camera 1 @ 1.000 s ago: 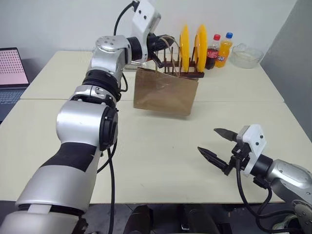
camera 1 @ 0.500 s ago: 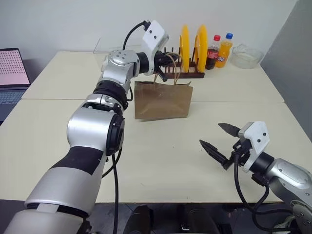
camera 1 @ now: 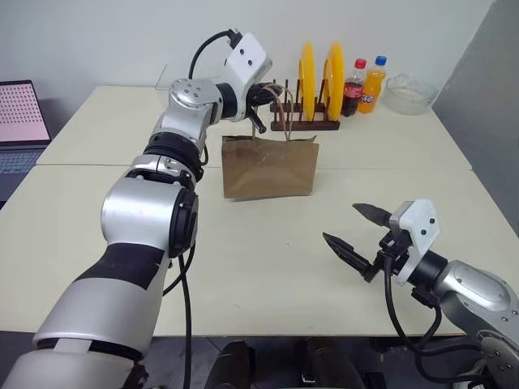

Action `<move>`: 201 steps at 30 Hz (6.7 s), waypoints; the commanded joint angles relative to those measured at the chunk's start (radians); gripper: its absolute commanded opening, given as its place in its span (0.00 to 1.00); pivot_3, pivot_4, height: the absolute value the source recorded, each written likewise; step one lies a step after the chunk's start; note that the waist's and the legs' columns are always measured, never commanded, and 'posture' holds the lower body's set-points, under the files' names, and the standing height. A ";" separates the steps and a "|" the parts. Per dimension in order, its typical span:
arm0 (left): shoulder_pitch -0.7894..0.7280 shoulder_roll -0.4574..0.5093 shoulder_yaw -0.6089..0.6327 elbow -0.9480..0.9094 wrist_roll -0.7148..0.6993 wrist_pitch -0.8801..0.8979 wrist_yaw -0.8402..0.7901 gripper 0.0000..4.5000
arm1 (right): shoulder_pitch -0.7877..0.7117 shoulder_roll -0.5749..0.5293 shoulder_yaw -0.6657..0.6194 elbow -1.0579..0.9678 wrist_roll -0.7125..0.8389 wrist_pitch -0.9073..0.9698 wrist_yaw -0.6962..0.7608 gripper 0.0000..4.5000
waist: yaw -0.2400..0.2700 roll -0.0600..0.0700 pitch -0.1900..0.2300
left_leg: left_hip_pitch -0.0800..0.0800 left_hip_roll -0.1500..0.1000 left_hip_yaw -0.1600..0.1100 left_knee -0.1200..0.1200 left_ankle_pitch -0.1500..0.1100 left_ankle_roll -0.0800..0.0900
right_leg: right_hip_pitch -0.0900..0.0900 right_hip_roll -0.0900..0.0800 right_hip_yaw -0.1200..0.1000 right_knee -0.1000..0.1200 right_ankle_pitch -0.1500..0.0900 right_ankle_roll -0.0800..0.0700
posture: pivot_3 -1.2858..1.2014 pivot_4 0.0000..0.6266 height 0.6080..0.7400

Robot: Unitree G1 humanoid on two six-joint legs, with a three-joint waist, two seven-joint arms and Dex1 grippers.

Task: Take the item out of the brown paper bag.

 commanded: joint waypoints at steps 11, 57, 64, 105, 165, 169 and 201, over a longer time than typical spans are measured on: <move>0.009 0.025 -0.010 -0.025 0.024 -0.045 -0.015 0.33 | -0.054 -0.003 0.026 -0.033 0.019 0.010 -0.020 1.00 | -0.001 0.000 0.000 | 0.000 0.000 0.000 0.000 0.000 0.000 | 0.000 0.000 0.000 0.001 0.000 0.000 | 0.52 0.24 1.00; 1.233 0.331 0.272 -1.859 -0.646 0.808 -0.029 0.46 | -0.709 -0.021 0.232 0.637 -0.320 -0.224 0.310 0.79 | -0.025 0.002 0.000 | 0.009 0.001 0.002 -0.001 0.000 0.000 | 0.002 0.000 0.006 0.003 0.003 -0.006 | 0.52 0.24 1.00; 1.460 0.303 0.375 -2.150 -0.820 0.962 0.129 0.46 | -0.977 0.039 0.330 1.046 -0.475 -0.409 0.396 0.24 | -0.023 0.001 0.000 | 0.009 0.001 0.001 -0.001 0.000 0.000 | 0.003 0.000 0.006 0.002 0.003 -0.006 | 0.52 0.24 1.00; 1.737 0.616 0.304 -1.936 -0.629 0.508 -0.212 0.46 | -0.987 0.242 0.474 1.209 -0.746 -0.736 0.901 0.00 | -0.023 0.006 0.003 | 0.012 0.001 0.002 -0.013 0.000 -0.001 | 0.002 0.000 0.006 -0.001 0.001 -0.011 | 0.52 0.24 1.00; 0.986 0.336 -0.279 -1.368 -0.391 0.085 -0.400 0.01 | -0.139 -0.213 0.243 0.068 -0.276 -0.140 0.506 1.00 | -0.001 0.006 0.003 | 0.009 0.001 0.000 -0.012 0.000 -0.001 | 0.004 0.002 0.002 -0.006 -0.001 -0.003 | 0.52 0.24 1.00; 0.928 0.310 -0.238 -1.370 -0.425 0.197 -0.362 0.01 | -0.153 -0.241 0.307 0.076 -0.326 -0.218 0.542 1.00 | 0.001 0.006 0.003 | 0.010 0.001 0.000 -0.011 0.000 -0.001 | 0.004 0.002 0.002 -0.007 -0.001 -0.003 | 0.52 0.24 1.00; 0.806 0.232 -0.188 -1.236 -0.411 0.227 -0.324 0.00 | -0.495 0.127 0.696 0.565 -0.889 -0.630 0.467 0.22 | -0.001 0.006 0.003 | 0.010 0.001 0.000 -0.010 0.000 -0.001 | 0.003 0.001 0.004 -0.003 0.002 -0.008 | 0.52 0.24 1.00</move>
